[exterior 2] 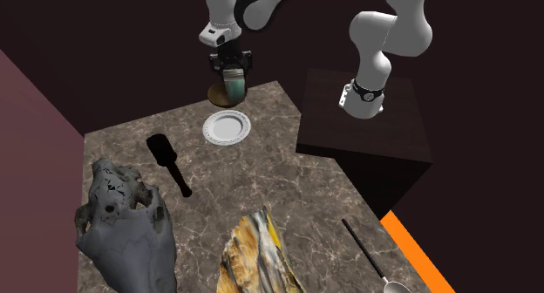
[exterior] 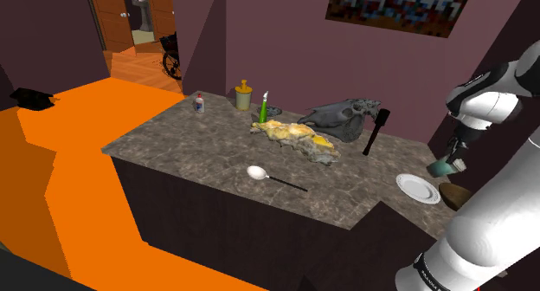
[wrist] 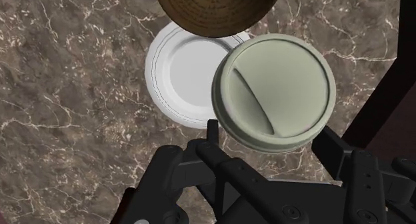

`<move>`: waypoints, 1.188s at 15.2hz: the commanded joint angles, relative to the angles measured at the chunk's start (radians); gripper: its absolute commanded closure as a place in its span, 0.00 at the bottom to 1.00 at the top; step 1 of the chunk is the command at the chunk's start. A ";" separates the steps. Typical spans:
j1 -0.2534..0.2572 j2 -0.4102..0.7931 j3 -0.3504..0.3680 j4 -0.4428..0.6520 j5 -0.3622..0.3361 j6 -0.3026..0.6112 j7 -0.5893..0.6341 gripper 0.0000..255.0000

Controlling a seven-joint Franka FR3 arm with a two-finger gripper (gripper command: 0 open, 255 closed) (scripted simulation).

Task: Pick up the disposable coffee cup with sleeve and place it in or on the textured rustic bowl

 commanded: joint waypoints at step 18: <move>-0.309 0.334 0.054 0.199 0.331 -0.019 -0.433 1.00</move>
